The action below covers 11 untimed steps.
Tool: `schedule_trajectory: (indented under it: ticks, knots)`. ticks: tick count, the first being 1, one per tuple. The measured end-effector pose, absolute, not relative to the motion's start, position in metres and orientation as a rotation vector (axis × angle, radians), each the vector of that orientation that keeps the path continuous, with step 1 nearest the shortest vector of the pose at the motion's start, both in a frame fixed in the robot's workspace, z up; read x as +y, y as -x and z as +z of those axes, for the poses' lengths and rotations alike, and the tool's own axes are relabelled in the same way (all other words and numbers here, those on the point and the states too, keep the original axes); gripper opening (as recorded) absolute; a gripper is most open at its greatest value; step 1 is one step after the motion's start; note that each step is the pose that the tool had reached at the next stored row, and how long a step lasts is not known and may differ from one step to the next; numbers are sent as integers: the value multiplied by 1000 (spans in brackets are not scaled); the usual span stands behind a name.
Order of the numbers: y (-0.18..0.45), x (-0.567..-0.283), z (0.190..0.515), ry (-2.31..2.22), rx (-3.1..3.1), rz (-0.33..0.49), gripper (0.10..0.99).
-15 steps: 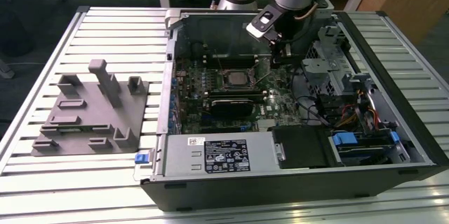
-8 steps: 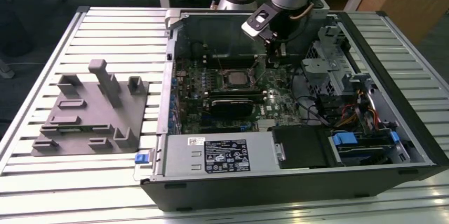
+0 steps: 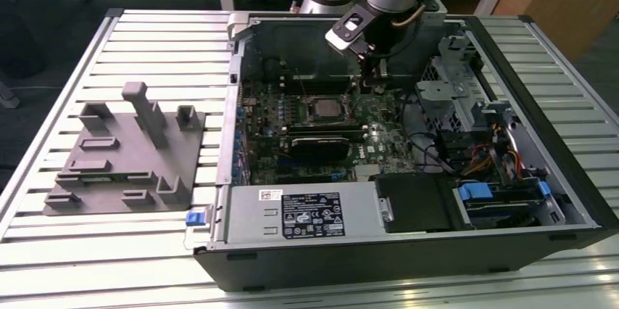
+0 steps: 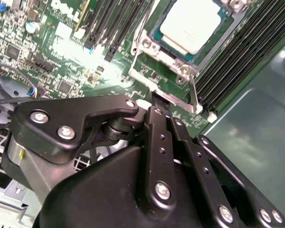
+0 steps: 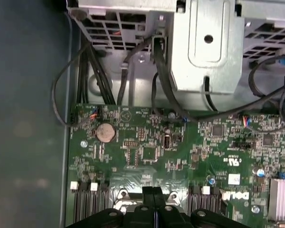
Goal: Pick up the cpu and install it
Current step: 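Close the cpu cover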
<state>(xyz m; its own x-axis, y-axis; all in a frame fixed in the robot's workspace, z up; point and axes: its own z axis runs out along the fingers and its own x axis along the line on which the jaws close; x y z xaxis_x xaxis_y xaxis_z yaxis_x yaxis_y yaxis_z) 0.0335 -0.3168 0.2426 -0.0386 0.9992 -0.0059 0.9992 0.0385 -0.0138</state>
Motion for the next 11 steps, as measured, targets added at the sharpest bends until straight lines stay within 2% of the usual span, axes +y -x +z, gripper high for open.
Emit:
schedule_trajectory:
  ticks: [11]
  knots:
    - [-16, -317, 242, 2174, -2260, 21, 106]
